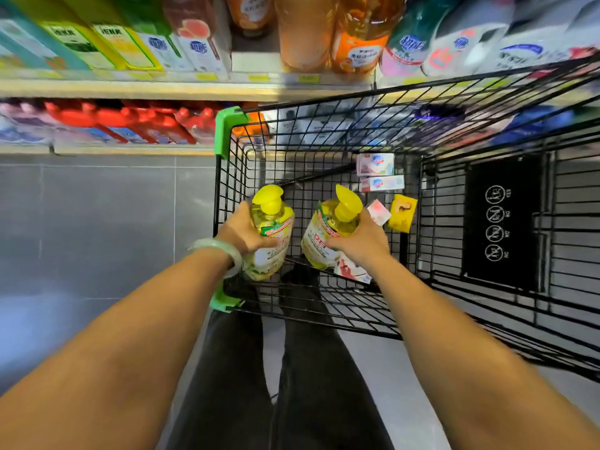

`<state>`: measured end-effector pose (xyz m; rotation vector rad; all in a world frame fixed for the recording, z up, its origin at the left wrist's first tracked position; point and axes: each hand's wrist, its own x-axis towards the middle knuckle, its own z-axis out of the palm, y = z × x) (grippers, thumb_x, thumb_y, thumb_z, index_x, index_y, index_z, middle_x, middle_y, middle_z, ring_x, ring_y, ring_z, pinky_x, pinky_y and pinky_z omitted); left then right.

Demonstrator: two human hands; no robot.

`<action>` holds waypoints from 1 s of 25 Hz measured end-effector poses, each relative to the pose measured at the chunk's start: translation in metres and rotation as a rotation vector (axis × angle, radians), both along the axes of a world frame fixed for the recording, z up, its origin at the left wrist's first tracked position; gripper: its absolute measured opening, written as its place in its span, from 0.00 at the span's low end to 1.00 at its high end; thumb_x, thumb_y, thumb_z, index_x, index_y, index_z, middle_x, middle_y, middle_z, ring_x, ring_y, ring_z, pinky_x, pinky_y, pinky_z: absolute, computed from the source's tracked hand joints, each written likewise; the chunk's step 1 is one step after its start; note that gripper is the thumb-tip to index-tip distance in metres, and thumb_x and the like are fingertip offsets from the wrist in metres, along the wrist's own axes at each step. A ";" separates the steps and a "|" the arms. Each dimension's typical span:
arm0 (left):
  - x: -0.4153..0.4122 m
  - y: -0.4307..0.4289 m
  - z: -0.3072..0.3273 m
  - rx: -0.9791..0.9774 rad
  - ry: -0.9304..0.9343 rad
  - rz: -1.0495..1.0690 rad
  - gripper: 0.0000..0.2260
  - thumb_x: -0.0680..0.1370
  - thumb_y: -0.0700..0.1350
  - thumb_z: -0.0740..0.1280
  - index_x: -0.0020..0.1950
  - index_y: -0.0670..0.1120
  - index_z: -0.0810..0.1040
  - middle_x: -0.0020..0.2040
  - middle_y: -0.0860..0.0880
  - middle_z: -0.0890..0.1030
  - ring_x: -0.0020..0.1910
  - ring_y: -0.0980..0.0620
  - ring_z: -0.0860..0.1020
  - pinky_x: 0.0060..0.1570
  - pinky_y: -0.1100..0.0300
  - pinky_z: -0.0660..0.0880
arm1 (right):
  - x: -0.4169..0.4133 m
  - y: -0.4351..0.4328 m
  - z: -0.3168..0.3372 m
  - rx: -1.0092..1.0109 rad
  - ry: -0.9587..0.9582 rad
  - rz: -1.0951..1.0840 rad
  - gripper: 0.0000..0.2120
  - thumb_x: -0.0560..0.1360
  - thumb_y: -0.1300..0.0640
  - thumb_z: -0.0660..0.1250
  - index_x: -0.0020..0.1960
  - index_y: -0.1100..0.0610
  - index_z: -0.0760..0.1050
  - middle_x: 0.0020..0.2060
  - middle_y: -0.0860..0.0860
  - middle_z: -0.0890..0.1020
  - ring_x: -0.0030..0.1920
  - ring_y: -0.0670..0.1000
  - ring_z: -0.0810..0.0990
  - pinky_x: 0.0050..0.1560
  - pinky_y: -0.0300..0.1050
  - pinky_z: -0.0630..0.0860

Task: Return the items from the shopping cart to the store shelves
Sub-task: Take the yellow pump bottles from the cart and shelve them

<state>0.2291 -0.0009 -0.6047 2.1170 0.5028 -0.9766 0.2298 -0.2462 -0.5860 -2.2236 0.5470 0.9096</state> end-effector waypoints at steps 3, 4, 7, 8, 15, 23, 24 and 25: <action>0.000 0.012 0.035 -0.069 -0.071 0.020 0.47 0.51 0.66 0.79 0.63 0.50 0.66 0.57 0.56 0.79 0.56 0.53 0.78 0.61 0.52 0.74 | 0.006 0.010 0.043 -0.014 -0.042 0.070 0.38 0.61 0.45 0.77 0.66 0.52 0.65 0.50 0.48 0.75 0.55 0.58 0.77 0.51 0.53 0.77; 0.002 0.016 0.047 -0.081 -0.110 0.008 0.47 0.51 0.67 0.78 0.63 0.51 0.66 0.58 0.56 0.79 0.57 0.54 0.78 0.60 0.52 0.75 | 0.008 0.016 0.061 -0.020 -0.067 0.109 0.41 0.61 0.44 0.77 0.68 0.53 0.63 0.51 0.48 0.74 0.55 0.58 0.77 0.50 0.52 0.76; 0.009 0.033 0.096 -0.099 -0.208 -0.051 0.42 0.58 0.57 0.79 0.67 0.49 0.66 0.62 0.53 0.78 0.60 0.52 0.77 0.61 0.50 0.74 | 0.017 0.041 0.113 -0.042 -0.125 0.165 0.46 0.58 0.40 0.77 0.71 0.52 0.63 0.61 0.50 0.77 0.57 0.58 0.78 0.53 0.55 0.78; 0.011 0.039 0.120 -0.118 -0.259 -0.040 0.41 0.58 0.55 0.79 0.67 0.50 0.66 0.61 0.53 0.79 0.59 0.51 0.78 0.61 0.50 0.75 | 0.019 0.052 0.130 -0.040 -0.154 0.179 0.46 0.57 0.39 0.77 0.70 0.52 0.64 0.62 0.51 0.77 0.57 0.58 0.78 0.54 0.56 0.78; 0.010 0.130 0.218 -0.035 -0.480 -0.165 0.44 0.54 0.64 0.79 0.64 0.50 0.69 0.59 0.55 0.79 0.58 0.52 0.78 0.59 0.52 0.75 | 0.000 0.149 0.228 -0.148 -0.417 0.234 0.41 0.60 0.35 0.75 0.65 0.56 0.67 0.60 0.56 0.79 0.59 0.60 0.77 0.52 0.52 0.76; -0.036 0.285 0.311 0.244 -0.590 -0.347 0.39 0.63 0.54 0.79 0.67 0.43 0.66 0.65 0.45 0.75 0.62 0.44 0.74 0.59 0.52 0.73 | -0.043 0.297 0.285 -0.151 -0.522 0.309 0.35 0.57 0.33 0.74 0.56 0.52 0.73 0.53 0.53 0.81 0.53 0.58 0.80 0.49 0.50 0.78; -0.043 0.303 0.316 0.253 -0.605 -0.324 0.38 0.63 0.54 0.79 0.67 0.44 0.66 0.65 0.46 0.75 0.62 0.45 0.74 0.59 0.52 0.73 | -0.046 0.315 0.290 -0.147 -0.526 0.334 0.33 0.57 0.33 0.74 0.54 0.52 0.73 0.53 0.53 0.82 0.53 0.57 0.80 0.50 0.50 0.78; -0.051 0.325 0.324 0.250 -0.623 -0.293 0.37 0.63 0.54 0.79 0.66 0.44 0.67 0.65 0.47 0.75 0.62 0.45 0.74 0.59 0.53 0.73 | -0.047 0.338 0.299 -0.142 -0.537 0.365 0.34 0.56 0.32 0.74 0.54 0.52 0.74 0.53 0.53 0.82 0.52 0.57 0.80 0.51 0.51 0.79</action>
